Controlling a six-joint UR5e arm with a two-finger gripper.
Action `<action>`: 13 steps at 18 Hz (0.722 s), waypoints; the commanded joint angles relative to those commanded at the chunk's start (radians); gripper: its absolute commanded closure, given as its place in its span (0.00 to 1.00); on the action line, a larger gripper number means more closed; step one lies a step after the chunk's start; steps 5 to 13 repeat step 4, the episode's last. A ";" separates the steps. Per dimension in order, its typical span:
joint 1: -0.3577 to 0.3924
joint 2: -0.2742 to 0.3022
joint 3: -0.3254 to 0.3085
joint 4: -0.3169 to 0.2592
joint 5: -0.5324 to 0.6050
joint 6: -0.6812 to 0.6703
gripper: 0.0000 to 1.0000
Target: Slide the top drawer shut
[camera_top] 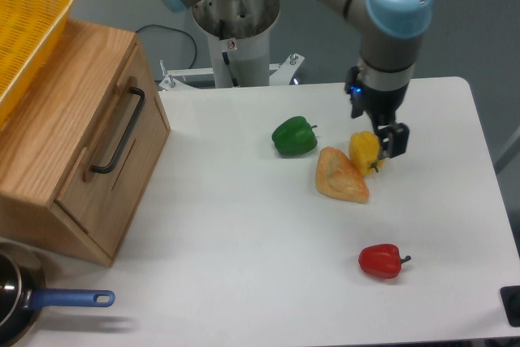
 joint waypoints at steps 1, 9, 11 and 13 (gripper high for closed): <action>0.009 -0.002 -0.005 0.000 -0.002 0.018 0.00; 0.034 0.005 -0.009 0.000 0.000 0.055 0.00; 0.034 0.005 -0.009 0.000 0.000 0.055 0.00; 0.034 0.005 -0.009 0.000 0.000 0.055 0.00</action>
